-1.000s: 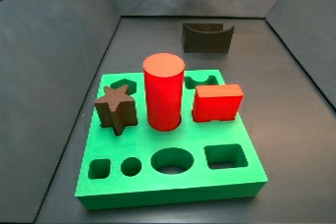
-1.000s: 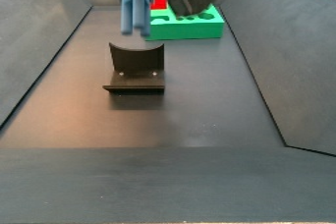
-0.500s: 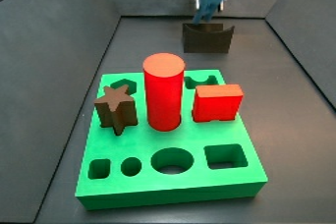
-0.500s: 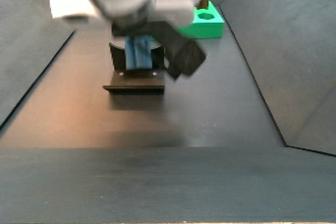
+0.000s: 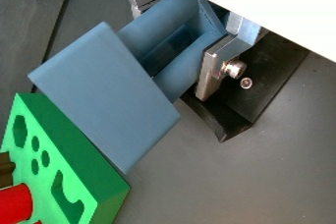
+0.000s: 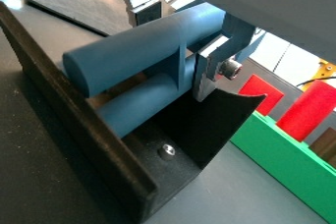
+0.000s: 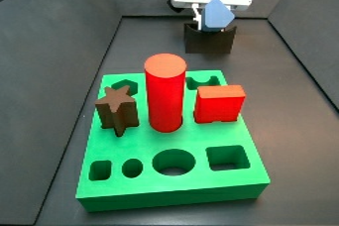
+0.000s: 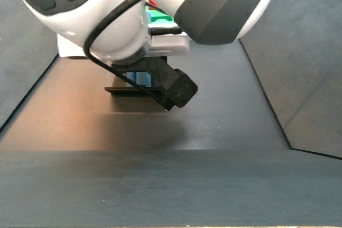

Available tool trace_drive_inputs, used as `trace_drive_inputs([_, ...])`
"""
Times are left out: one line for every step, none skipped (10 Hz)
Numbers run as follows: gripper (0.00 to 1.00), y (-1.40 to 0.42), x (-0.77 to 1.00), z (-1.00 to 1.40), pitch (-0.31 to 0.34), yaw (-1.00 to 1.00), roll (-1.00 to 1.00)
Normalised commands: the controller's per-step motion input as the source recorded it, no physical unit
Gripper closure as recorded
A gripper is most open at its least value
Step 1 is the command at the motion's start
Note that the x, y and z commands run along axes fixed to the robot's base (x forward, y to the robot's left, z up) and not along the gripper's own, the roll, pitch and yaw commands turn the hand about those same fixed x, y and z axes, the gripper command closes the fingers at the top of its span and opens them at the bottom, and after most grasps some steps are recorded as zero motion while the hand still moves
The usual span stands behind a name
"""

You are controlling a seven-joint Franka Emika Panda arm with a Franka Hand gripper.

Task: Pick up the 3 prong object. Move up. Rotate the 3 prong object. Place the 3 prong object on the fixture. Regrasp the 3 prong object. Move to above the board. Insert the 3 prong object.
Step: Place the 3 prong object on the fixture, then regrasp the 3 prong object.

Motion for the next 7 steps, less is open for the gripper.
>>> trace_drive_inputs([1.00, 0.14, 0.08, -0.22, -0.063, -0.10, -0.12])
trace_drive_inputs([1.00, 0.14, 0.08, -0.21, -0.065, -0.07, -0.11])
trace_drive_inputs([1.00, 0.14, 0.08, -0.21, -0.064, -0.06, -0.11])
trace_drive_inputs([1.00, -0.50, 0.00, -0.17, 0.000, 0.00, 0.00])
trace_drive_inputs([0.00, 0.00, 0.00, 0.00, 0.000, 0.00, 0.00])
trace_drive_inputs([0.00, 0.00, 0.00, 1.00, 0.066, -0.01, -0.03])
trace_drive_inputs([0.00, 0.00, -0.01, 1.00, 0.072, 0.00, -0.03])
